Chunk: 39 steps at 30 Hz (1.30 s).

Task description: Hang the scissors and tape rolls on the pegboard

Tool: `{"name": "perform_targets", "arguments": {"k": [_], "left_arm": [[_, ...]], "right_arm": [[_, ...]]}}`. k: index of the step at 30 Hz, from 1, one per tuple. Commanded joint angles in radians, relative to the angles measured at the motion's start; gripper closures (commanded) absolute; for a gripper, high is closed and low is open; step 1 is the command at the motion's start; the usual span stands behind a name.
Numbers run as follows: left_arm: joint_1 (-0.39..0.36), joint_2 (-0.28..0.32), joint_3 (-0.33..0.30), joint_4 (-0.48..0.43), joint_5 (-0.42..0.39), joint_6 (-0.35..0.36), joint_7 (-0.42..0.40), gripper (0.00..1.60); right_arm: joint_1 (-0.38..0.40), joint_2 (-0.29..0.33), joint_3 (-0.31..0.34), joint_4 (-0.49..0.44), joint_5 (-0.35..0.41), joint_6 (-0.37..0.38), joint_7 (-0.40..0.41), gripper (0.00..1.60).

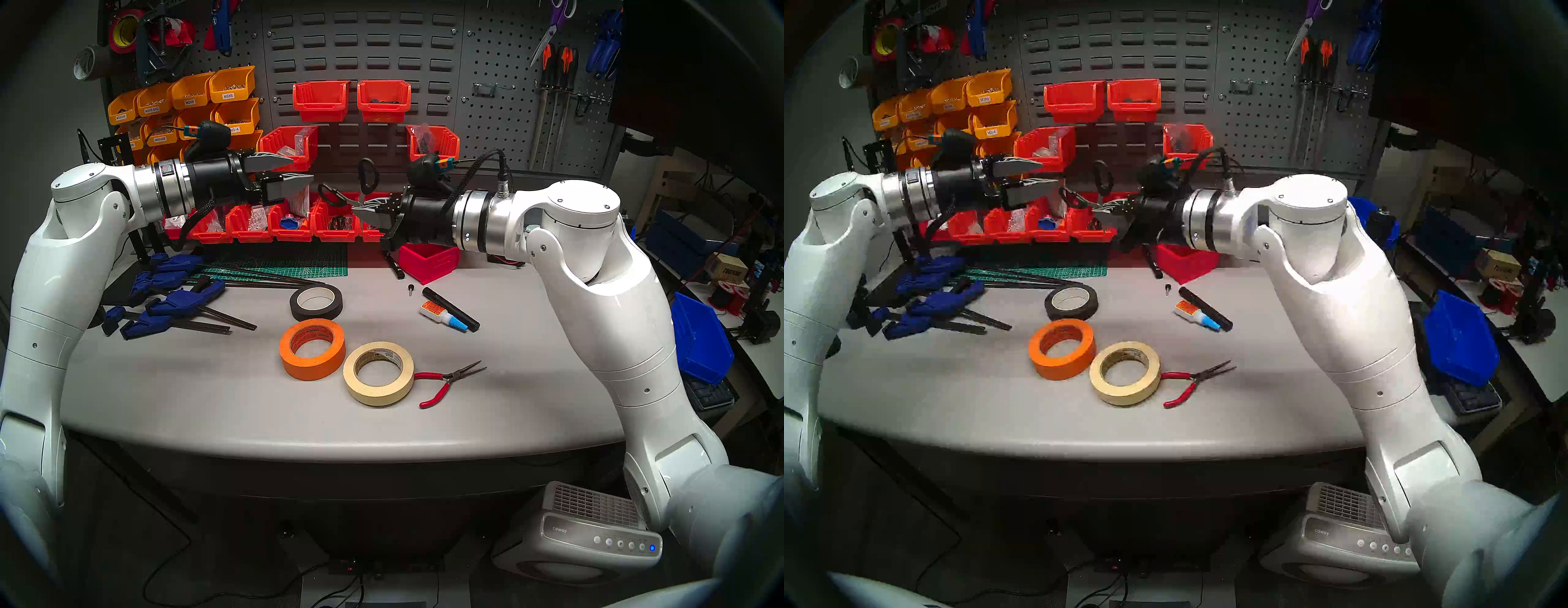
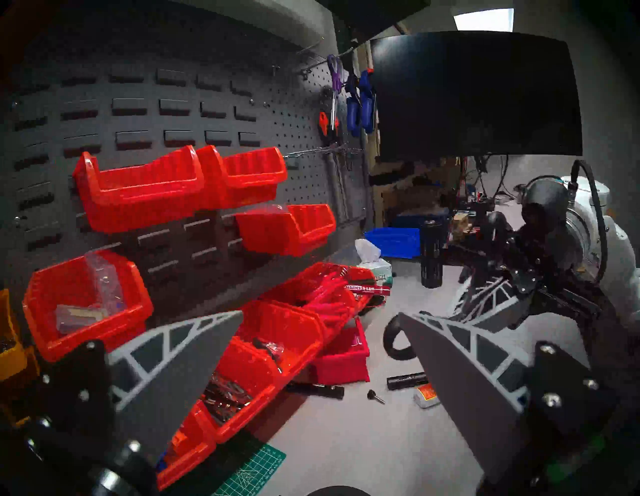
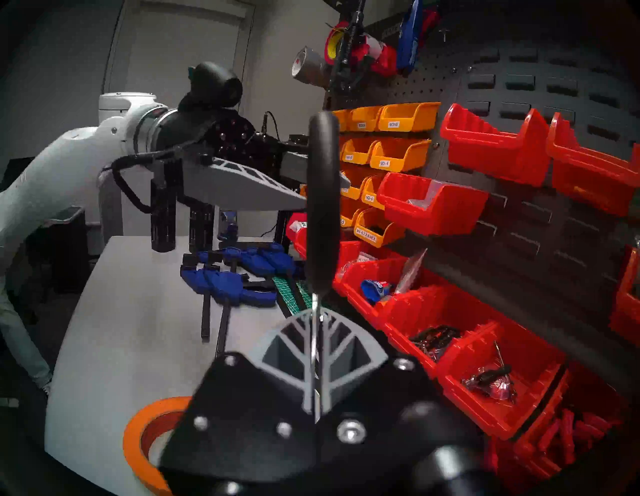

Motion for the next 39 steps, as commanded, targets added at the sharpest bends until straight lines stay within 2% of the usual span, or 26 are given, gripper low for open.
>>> {"name": "perform_targets", "arguments": {"k": [1,11,15,21,32,39], "left_arm": [[0.041,-0.075,-0.117,-0.044,-0.05,-0.022,0.115,0.0],[0.158,-0.212,-0.212,-0.101,-0.08,-0.096,0.297,0.0],[0.223,-0.263,-0.237,-0.143,-0.081,-0.136,0.366,0.0],[0.318,-0.339,-0.261,-0.211,-0.06,-0.208,0.469,0.0],[0.437,-0.429,-0.273,-0.303,-0.006,-0.309,0.614,0.0],[0.464,-0.461,-0.274,-0.321,0.009,-0.331,0.664,0.0]], "right_arm": [[-0.056,-0.006,0.121,-0.049,0.067,-0.032,-0.013,1.6],[-0.157,-0.045,0.291,-0.071,0.186,-0.076,-0.025,1.6],[-0.203,-0.084,0.357,-0.076,0.245,-0.102,-0.028,1.6],[-0.251,-0.156,0.418,-0.069,0.336,-0.128,-0.03,1.6],[-0.26,-0.276,0.508,0.008,0.492,-0.181,-0.056,1.6],[-0.219,-0.303,0.538,0.082,0.546,-0.208,-0.06,1.6]]}}
